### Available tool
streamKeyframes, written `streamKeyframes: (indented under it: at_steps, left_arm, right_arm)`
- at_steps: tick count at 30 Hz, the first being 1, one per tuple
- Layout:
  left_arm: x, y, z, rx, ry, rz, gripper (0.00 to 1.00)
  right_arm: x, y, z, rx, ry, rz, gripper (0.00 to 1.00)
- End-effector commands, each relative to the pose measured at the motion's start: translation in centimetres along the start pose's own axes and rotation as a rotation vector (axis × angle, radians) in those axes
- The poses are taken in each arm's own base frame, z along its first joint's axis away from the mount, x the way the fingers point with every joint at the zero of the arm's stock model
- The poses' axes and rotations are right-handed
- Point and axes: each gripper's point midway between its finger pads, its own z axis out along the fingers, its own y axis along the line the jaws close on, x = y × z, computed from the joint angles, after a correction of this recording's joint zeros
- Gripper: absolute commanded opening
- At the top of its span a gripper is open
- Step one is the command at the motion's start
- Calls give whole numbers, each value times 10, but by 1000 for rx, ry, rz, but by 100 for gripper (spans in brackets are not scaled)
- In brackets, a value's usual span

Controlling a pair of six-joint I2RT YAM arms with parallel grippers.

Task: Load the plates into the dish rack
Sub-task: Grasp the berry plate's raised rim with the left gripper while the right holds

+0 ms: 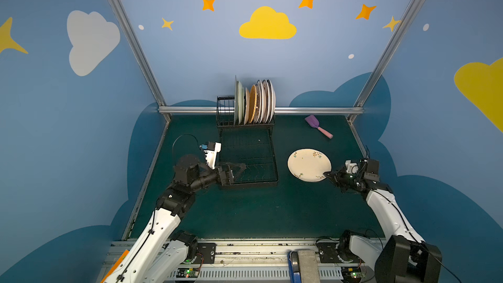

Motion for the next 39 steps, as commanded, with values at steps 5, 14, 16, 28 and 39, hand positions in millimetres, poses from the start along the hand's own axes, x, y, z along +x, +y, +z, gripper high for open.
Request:
streamKeyframes:
  at_steps: [5, 14, 16, 28, 39]
  left_arm:
    - [19, -63, 46, 5, 110, 582, 100]
    - [32, -92, 116, -109, 142, 1192, 100]
    - [36, -99, 128, -96, 133, 1293, 100]
    - [71, -88, 186, -115, 202, 1637, 91]
    - [62, -75, 232, -300, 132, 1747, 56]
  right_arm:
    - [6, 67, -20, -186, 73, -52, 0]
    - [21, 86, -26, -212, 138, -61, 0]
    - [23, 88, -27, -219, 146, -62, 0]
    - [31, 104, -39, -275, 158, -77, 0]
    - [38, 109, -45, -304, 168, -86, 0]
